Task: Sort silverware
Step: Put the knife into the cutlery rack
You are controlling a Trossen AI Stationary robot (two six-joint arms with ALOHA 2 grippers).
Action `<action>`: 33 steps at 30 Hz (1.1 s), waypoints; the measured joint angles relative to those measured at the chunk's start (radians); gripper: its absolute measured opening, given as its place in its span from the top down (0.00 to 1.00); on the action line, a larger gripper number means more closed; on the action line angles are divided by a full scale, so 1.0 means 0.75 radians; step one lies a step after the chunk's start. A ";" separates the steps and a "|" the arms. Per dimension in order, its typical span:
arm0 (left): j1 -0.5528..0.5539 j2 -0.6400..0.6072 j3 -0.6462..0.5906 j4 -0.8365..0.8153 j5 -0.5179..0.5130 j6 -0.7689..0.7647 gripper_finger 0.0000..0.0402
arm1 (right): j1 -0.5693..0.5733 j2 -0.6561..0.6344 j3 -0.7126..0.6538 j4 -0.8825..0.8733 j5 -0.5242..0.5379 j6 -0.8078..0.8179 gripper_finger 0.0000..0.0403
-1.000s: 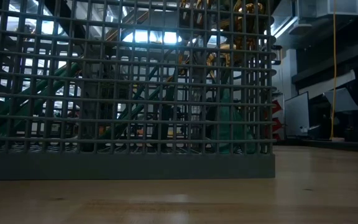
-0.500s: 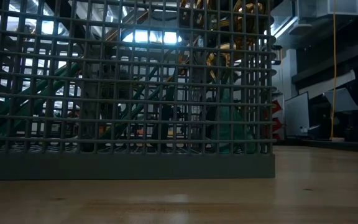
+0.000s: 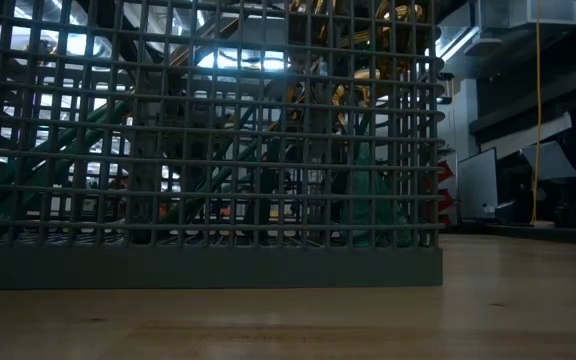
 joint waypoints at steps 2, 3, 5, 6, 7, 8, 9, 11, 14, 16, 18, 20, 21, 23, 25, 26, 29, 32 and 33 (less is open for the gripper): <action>-0.012 0.000 0.000 0.020 0.008 0.000 0.94 | -0.004 0.015 0.000 0.007 0.000 -0.008 0.58; -0.018 0.000 0.000 0.026 0.013 0.000 0.94 | -0.008 0.022 0.000 0.015 -0.004 -0.008 0.58; -0.032 0.000 0.000 0.046 0.025 0.001 0.94 | -0.017 0.030 0.000 0.018 -0.022 -0.009 0.58; -0.038 0.000 0.000 0.048 0.031 0.004 0.93 | -0.023 0.031 0.000 0.014 -0.032 -0.009 0.58; -0.045 0.000 0.000 0.047 0.035 0.005 0.93 | -0.025 0.031 0.000 0.016 -0.047 -0.009 0.58; -0.051 0.000 0.000 0.047 0.036 0.005 0.93 | -0.029 0.031 0.000 0.021 -0.063 -0.009 0.58; -0.058 0.000 0.000 0.048 0.036 0.005 0.93 | -0.037 0.031 0.000 0.030 -0.072 -0.008 0.58; -0.071 0.000 0.000 0.054 0.036 0.005 0.93 | -0.037 0.031 0.000 0.066 -0.073 -0.007 0.58; -0.090 0.000 0.000 0.077 0.036 0.004 0.93 | -0.043 0.031 0.000 0.119 -0.106 -0.008 0.58; -0.102 0.000 0.000 0.078 0.036 0.006 0.93 | -0.043 0.031 0.000 0.120 -0.149 -0.008 0.58; -0.110 0.000 0.000 0.077 0.036 0.005 0.93 | -0.043 0.031 0.000 0.124 -0.179 -0.008 0.58; -0.118 0.000 0.000 0.077 0.036 0.004 0.93 | -0.043 0.031 0.000 0.123 -0.187 -0.008 0.58; -0.122 0.000 0.000 0.077 0.036 0.004 0.93 | -0.043 0.031 0.000 0.121 -0.187 -0.008 0.58; -0.131 0.000 0.000 0.077 0.036 0.003 0.92 | -0.042 0.031 0.000 0.121 -0.187 -0.008 0.58; -0.141 0.000 0.000 0.077 0.036 0.005 0.92 | -0.043 0.031 0.000 0.121 -0.187 -0.008 0.58; -0.145 0.000 0.000 0.077 0.036 0.005 0.92 | -0.043 0.031 0.000 0.120 -0.187 -0.008 0.58; -0.158 0.000 0.000 0.077 0.041 0.005 0.92 | -0.043 0.031 0.000 0.111 -0.187 -0.008 0.58; -0.167 0.000 0.000 0.078 0.041 0.006 0.92 | -0.043 0.031 0.000 0.098 -0.188 -0.006 0.58; -0.168 0.000 0.000 0.079 0.041 0.006 0.92 | -0.043 0.031 0.000 0.095 -0.188 -0.005 0.58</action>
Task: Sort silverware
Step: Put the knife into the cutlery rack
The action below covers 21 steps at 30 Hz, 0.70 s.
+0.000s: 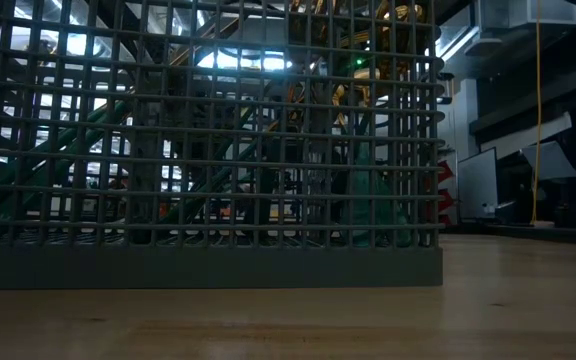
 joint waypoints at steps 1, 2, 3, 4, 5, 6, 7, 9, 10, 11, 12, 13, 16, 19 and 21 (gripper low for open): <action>-0.003 0.000 0.000 0.000 0.000 0.000 0.92 | 0.000 0.000 0.000 -0.008 0.000 0.001 0.58; -0.006 0.000 0.000 0.001 0.000 0.000 0.92 | 0.000 0.000 0.000 -0.021 0.000 0.002 0.58; -0.007 0.000 0.000 0.003 0.000 0.000 0.92 | 0.000 0.000 0.000 -0.034 -0.001 0.002 0.58; -0.007 0.000 0.000 0.003 0.000 0.000 0.92 | 0.000 0.000 0.000 -0.046 -0.002 0.002 0.58; -0.007 0.000 0.000 0.004 0.000 0.000 0.92 | 0.000 0.000 0.000 -0.055 -0.006 0.002 0.58; -0.007 0.000 0.000 0.004 0.000 0.000 0.92 | 0.000 0.000 0.000 -0.060 -0.006 0.003 0.58; -0.007 0.000 0.000 0.006 0.000 0.000 0.92 | 0.000 0.000 0.000 -0.063 -0.006 0.009 0.58; -0.007 0.000 0.000 0.016 0.000 0.000 0.92 | 0.000 0.000 0.000 -0.059 -0.014 0.034 0.58; -0.007 0.000 0.000 0.025 0.000 0.000 0.92 | -0.001 0.000 0.000 -0.054 -0.021 0.040 0.58; -0.007 0.000 0.000 0.033 0.000 0.000 0.92 | -0.001 0.000 0.000 -0.053 -0.022 0.041 0.58; -0.007 0.000 0.000 0.035 0.000 0.000 0.92 | -0.001 0.000 0.000 -0.053 -0.021 0.041 0.58; -0.007 0.000 0.000 0.035 0.000 0.000 0.92 | -0.001 0.000 0.000 -0.054 -0.021 0.041 0.58; -0.007 0.000 0.000 0.034 0.000 0.000 0.92 | -0.008 0.007 0.000 -0.049 -0.020 0.042 0.58; -0.007 0.000 0.000 0.033 0.012 0.000 0.92 | -0.017 0.027 0.000 -0.052 -0.017 0.042 0.58; -0.007 0.000 0.000 0.033 0.014 0.000 0.92 | -0.017 0.037 0.000 -0.055 -0.017 0.042 0.58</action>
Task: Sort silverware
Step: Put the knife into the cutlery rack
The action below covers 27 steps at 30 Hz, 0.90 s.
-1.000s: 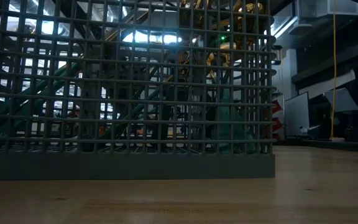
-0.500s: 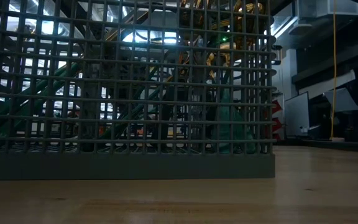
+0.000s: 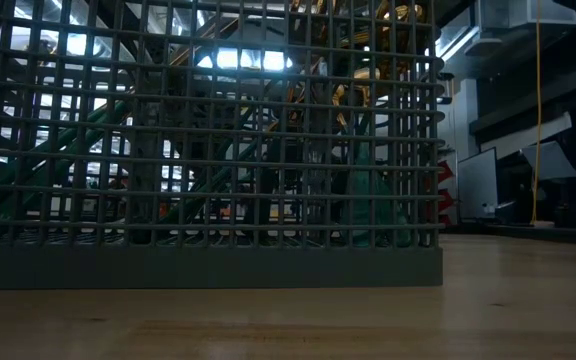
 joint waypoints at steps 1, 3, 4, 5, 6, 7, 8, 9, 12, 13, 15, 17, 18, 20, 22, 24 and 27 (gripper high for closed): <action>0.001 0.000 0.000 0.000 0.000 0.000 0.92 | 0.000 0.001 -0.001 0.000 0.000 0.000 0.58; 0.000 0.000 0.000 0.000 0.000 0.000 0.92 | 0.000 0.001 -0.001 0.009 -0.001 0.000 0.58; 0.000 0.000 0.000 0.000 0.000 0.000 0.92 | 0.001 0.001 -0.001 0.009 -0.001 0.000 0.58; 0.000 0.000 0.000 0.000 0.000 0.000 0.92 | 0.001 0.001 -0.001 0.009 -0.002 0.000 0.58; 0.001 0.000 0.000 0.000 0.000 0.000 0.92 | 0.001 0.001 -0.001 0.010 -0.002 0.000 0.58; 0.000 0.000 0.000 0.000 0.000 0.000 0.92 | 0.001 0.001 -0.001 0.013 -0.002 0.000 0.58; 0.000 0.000 0.000 0.000 0.000 0.000 0.92 | 0.001 0.001 -0.001 0.016 -0.002 0.000 0.58; 0.000 0.000 0.000 0.000 0.000 0.000 0.92 | 0.001 0.001 -0.001 0.014 -0.002 0.000 0.58; 0.000 0.000 0.000 0.000 0.000 0.001 0.92 | 0.001 0.001 -0.001 0.015 -0.002 0.000 0.58; 0.000 0.000 0.000 0.000 0.000 0.001 0.92 | 0.001 0.001 -0.001 0.016 -0.002 0.000 0.58; 0.000 0.000 0.000 0.000 0.000 0.000 0.92 | 0.001 0.001 -0.001 0.014 -0.002 0.000 0.58; 0.000 0.000 0.000 0.000 0.000 0.000 0.92 | 0.001 0.001 -0.001 0.015 -0.003 0.000 0.60; 0.000 0.000 0.000 0.000 0.000 0.000 0.92 | 0.001 0.001 -0.001 0.015 -0.003 0.000 0.62; 0.000 0.000 0.000 0.000 0.000 0.001 0.92 | 0.001 0.001 -0.001 0.015 -0.003 -0.001 0.67; 0.000 0.000 0.000 0.000 0.000 0.001 0.92 | 0.001 0.001 -0.001 0.016 -0.003 0.000 0.72; 0.000 0.000 0.000 0.000 -0.001 0.001 0.92 | 0.001 0.001 -0.001 0.015 -0.003 0.000 0.76; 0.000 0.000 0.000 0.000 -0.001 0.001 0.92 | 0.001 0.001 -0.001 0.016 -0.003 0.000 0.82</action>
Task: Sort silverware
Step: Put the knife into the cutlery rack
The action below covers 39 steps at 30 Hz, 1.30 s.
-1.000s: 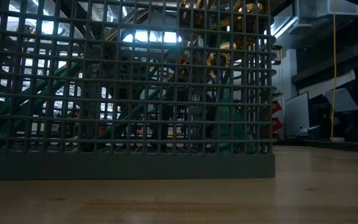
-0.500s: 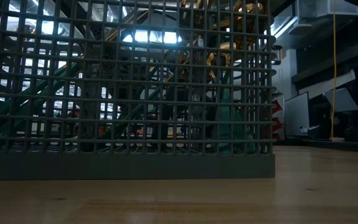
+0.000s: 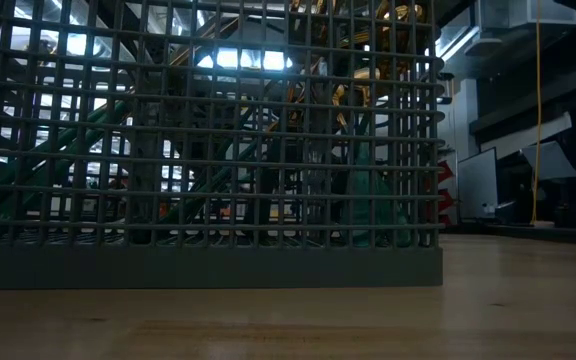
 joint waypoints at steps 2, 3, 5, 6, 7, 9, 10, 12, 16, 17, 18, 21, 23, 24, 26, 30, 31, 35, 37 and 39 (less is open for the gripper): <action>0.000 0.000 0.000 0.000 0.000 0.000 0.92 | 0.000 0.000 0.000 -0.001 0.000 0.000 0.85; 0.000 0.000 0.000 0.000 0.000 0.000 0.92 | 0.000 0.000 0.000 -0.001 0.000 0.000 0.86; 0.000 0.000 0.000 0.000 0.000 0.000 0.92 | 0.000 0.000 0.000 0.000 0.000 0.000 0.89; 0.000 0.000 0.000 0.000 0.000 0.000 0.92 | 0.000 0.000 0.000 -0.001 -0.001 0.000 0.90; 0.000 0.000 0.000 0.000 0.000 0.000 0.92 | 0.000 0.000 0.000 -0.003 -0.001 -0.001 0.92; 0.000 0.000 0.000 0.000 0.001 0.000 0.92 | 0.000 0.000 0.000 -0.004 -0.001 -0.001 0.94; 0.000 0.000 0.000 0.000 0.000 0.001 0.92 | 0.000 0.000 0.000 -0.004 -0.001 -0.001 0.95; 0.000 0.000 0.000 0.001 0.001 0.001 0.92 | 0.000 0.000 0.000 -0.004 -0.001 0.000 0.95; 0.000 0.000 0.000 0.001 -0.002 -0.002 0.92 | 0.000 0.000 0.000 -0.004 -0.001 0.000 0.94; 0.000 0.000 0.000 0.001 -0.002 -0.021 0.92 | 0.000 0.000 0.000 -0.004 0.000 0.000 0.94; 0.000 0.000 0.000 0.000 -0.002 -0.051 0.92 | 0.000 0.000 0.000 -0.004 0.003 0.000 0.94; 0.000 0.000 0.010 -0.018 -0.003 -0.143 0.92 | 0.000 0.000 0.000 -0.006 0.013 0.029 0.95; 0.000 0.000 0.027 -0.033 -0.007 -0.174 0.92 | 0.000 -0.005 0.000 -0.015 0.016 0.069 0.95; 0.000 0.000 0.041 -0.045 -0.009 -0.177 0.92 | 0.000 -0.007 0.000 -0.017 0.018 0.083 0.95; 0.000 0.000 0.069 -0.077 -0.015 -0.168 0.92 | 0.000 -0.009 0.000 -0.017 0.026 0.110 0.95; 0.002 0.000 0.117 -0.128 -0.026 -0.102 0.92 | -0.001 -0.017 0.000 -0.020 0.045 0.146 0.95; 0.005 0.000 0.127 -0.141 -0.030 -0.096 0.92 | 0.000 -0.018 0.000 -0.021 0.058 0.148 0.95; 0.013 -0.002 0.144 -0.165 -0.049 -0.074 0.92 | 0.000 -0.026 0.000 -0.022 0.083 0.179 0.95; 0.020 -0.005 0.144 -0.183 -0.062 -0.069 0.92 | 0.002 -0.027 0.000 -0.019 0.083 0.202 0.95; 0.018 -0.008 0.145 -0.186 -0.070 -0.069 0.92 | 0.002 -0.032 0.000 -0.019 0.082 0.209 0.95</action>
